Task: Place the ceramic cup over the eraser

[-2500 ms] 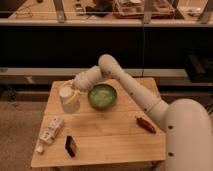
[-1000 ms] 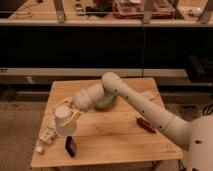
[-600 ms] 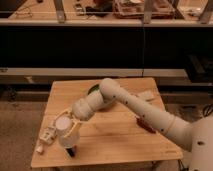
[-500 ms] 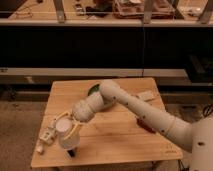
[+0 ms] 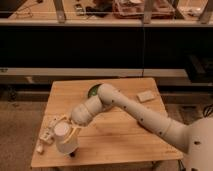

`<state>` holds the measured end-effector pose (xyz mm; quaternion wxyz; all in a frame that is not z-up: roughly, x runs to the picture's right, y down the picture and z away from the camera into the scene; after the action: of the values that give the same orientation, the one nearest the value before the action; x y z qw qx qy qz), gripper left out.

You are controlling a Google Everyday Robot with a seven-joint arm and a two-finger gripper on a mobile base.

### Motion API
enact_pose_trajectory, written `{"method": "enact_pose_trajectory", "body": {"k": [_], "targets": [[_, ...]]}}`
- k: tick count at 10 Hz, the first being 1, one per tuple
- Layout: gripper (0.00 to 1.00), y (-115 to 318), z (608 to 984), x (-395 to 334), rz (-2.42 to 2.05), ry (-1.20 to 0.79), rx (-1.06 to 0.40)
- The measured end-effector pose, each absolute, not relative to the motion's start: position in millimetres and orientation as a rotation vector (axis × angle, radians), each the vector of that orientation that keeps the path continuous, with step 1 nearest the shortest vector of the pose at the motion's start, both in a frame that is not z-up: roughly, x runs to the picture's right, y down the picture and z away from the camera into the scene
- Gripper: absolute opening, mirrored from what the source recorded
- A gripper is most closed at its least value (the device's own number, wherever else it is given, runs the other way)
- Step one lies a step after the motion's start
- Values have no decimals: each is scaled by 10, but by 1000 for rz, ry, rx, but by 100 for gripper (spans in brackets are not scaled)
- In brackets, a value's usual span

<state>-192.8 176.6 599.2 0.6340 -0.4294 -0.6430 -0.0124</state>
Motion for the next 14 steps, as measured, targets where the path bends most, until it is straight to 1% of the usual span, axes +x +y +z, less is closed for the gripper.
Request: {"method": "enact_pose_trajectory", "body": {"k": [4,5,6,7,8,9,10,12,13,14], "targets": [[0,2006,6163,-1952,-108,-1468,-983],[2,2093,6232,-1947,-145,-1460,-978],[7,2138,6273,-1932,-165,-1458,-975],[14,2174,6318,-1918,-178,-1457,-972],[25,2216,6371,-1918,-195,-1456,-970],[39,2249,6433,-1943,-214,-1457,-968],[47,2264,6468,-1960,-224,-1457,-967],[69,2276,6561,-1980,-234,-1455,-961],[76,2272,6589,-1980,-233,-1455,-959],[80,2267,6612,-1972,-229,-1454,-958]]}}
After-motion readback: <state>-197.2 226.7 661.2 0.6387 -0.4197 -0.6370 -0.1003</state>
